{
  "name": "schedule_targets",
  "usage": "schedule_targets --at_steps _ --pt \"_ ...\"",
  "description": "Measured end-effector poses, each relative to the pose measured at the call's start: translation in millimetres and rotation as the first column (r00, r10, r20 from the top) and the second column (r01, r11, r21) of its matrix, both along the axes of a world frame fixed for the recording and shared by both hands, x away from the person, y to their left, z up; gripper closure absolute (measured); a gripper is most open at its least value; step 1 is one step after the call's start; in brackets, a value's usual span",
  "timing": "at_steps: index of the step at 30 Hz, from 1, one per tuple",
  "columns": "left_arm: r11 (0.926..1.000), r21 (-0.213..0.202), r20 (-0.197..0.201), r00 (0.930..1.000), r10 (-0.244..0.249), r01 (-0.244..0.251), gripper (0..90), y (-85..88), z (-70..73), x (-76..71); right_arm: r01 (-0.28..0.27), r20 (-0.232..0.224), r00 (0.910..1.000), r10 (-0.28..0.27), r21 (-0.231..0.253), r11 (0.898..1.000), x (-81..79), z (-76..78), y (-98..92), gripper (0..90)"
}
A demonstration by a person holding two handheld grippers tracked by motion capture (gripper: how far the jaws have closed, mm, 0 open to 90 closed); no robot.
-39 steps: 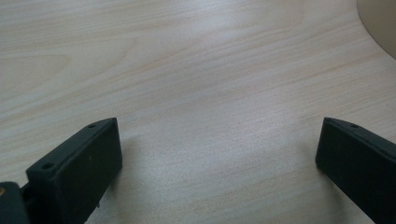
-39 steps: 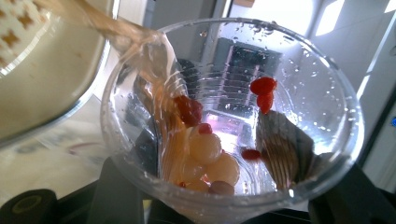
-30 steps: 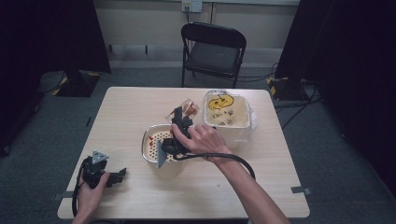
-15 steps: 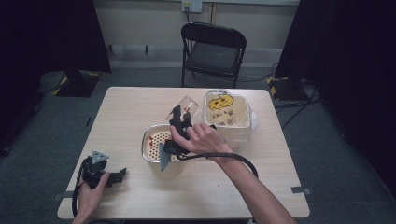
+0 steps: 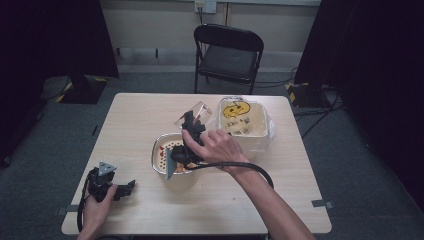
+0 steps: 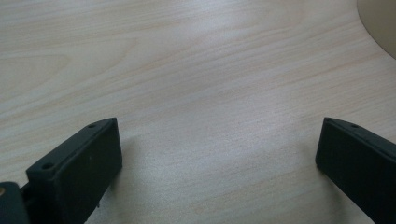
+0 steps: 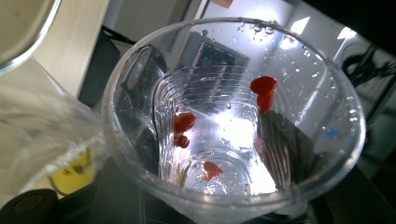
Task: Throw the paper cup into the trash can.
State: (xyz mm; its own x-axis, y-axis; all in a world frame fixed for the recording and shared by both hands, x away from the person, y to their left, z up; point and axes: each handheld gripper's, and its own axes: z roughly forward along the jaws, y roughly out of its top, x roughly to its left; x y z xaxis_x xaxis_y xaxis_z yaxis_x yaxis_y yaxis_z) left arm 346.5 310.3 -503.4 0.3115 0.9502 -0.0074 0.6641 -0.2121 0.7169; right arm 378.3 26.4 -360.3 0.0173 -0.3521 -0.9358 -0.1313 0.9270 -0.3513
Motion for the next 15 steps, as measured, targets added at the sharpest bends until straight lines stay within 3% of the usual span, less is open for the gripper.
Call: schedule_targets --at_steps 1,3,5,6,7,8,9,10,11,12,15 --pt "1.0 0.0 0.0 1.0 0.0 0.0 0.0 0.0 0.0 0.0 -0.013 -0.035 0.9993 0.014 0.049 0.999 1.4 4.2 -0.3 48.2" --pt "1.0 0.0 0.0 1.0 0.0 0.0 0.0 0.0 0.0 0.0 0.006 -0.101 0.9948 0.013 0.185 0.983 2.6 9.9 -2.9 48.2" --pt "1.0 0.0 0.0 1.0 0.0 0.0 0.0 0.0 0.0 0.0 0.029 -0.17 0.9851 0.027 0.316 0.948 3.8 16.6 -6.8 48.3" --pt "1.0 -0.001 0.0 1.0 0.0 0.0 0.0 0.0 0.0 0.0 0.038 -0.196 0.9797 0.04 0.379 0.925 4.6 19.3 -9.6 48.3" --pt "1.0 -0.001 0.0 1.0 0.0 0.0 0.0 0.0 0.0 0.0 0.037 -0.212 0.9759 0.054 0.406 0.913 5.7 21.1 -11.1 48.5" --pt "1.0 -0.001 0.0 1.0 0.0 0.0 0.0 -0.1 0.0 0.0 0.051 -0.234 0.9702 0.063 0.45 0.891 5.7 21.4 -13.1 48.5" --pt "1.0 -0.001 0.0 1.0 0.0 0.0 0.0 0.0 0.0 0.0 0.051 -0.248 0.9655 0.079 0.478 0.877 6.7 22.4 -15.1 48.5" --pt "1.0 -0.001 0.0 1.0 0.0 0.0 0.0 -0.1 0.0 0.0 0.056 -0.269 0.9579 0.1 0.518 0.854 8.2 22.8 -17.3 48.5" --pt "1.0 -0.001 0.0 1.0 0.0 0.0 0.0 -0.1 0.0 0.0 0.081 -0.293 0.9501 0.107 0.562 0.823 8.5 22.2 -19.8 48.6" --pt "1.0 -0.001 0.0 1.0 0.0 0.0 0.0 0.0 -0.1 0.0 0.1 -0.315 0.9407 0.127 0.615 0.782 9.2 22.3 -23.0 48.6" --pt "1.0 0.0 0.0 1.0 0.0 0.0 0.0 0.0 0.0 0.0 0.155 -0.367 0.9071 0.207 0.747 0.647 12.4 21.4 -32.8 48.7"
